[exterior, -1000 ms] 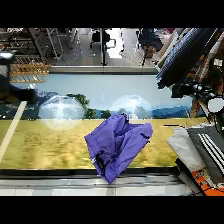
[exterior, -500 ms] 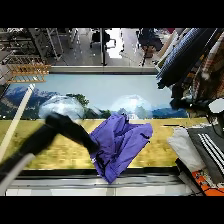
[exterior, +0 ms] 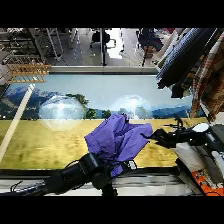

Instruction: Fold the clothes and pants, and hang the long-sleeved shirts on hangers.

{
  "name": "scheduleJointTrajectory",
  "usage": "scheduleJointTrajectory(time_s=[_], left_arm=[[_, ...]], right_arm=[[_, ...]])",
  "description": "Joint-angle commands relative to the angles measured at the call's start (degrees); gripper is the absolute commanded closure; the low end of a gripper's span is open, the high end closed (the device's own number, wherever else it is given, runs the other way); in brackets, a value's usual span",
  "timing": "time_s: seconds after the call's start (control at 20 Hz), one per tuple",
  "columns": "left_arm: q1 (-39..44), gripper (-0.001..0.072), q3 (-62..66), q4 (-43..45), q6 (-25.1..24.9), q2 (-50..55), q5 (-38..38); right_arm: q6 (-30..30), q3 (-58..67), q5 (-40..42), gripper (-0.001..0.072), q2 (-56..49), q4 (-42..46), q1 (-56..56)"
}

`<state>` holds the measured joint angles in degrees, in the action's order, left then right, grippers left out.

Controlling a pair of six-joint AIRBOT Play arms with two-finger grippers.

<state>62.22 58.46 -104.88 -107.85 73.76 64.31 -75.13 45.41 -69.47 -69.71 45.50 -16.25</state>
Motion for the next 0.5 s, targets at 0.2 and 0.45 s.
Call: scheduleJointTrajectory(time_s=[0.2, 0.45], left_arm=[[0.48, 0.0232, -0.31, 2.71, 7.23, 4.52, -8.96], [-2.91, 0.0696, 2.38, 2.47, 6.58, -0.28, -4.92]], right_arm=[[-2.58, -3.37, 14.51, 0.0559, -8.94, -9.35, 10.49], [-0.37, 5.25, 4.92, 0.0694, -4.28, -0.63, 10.54]])
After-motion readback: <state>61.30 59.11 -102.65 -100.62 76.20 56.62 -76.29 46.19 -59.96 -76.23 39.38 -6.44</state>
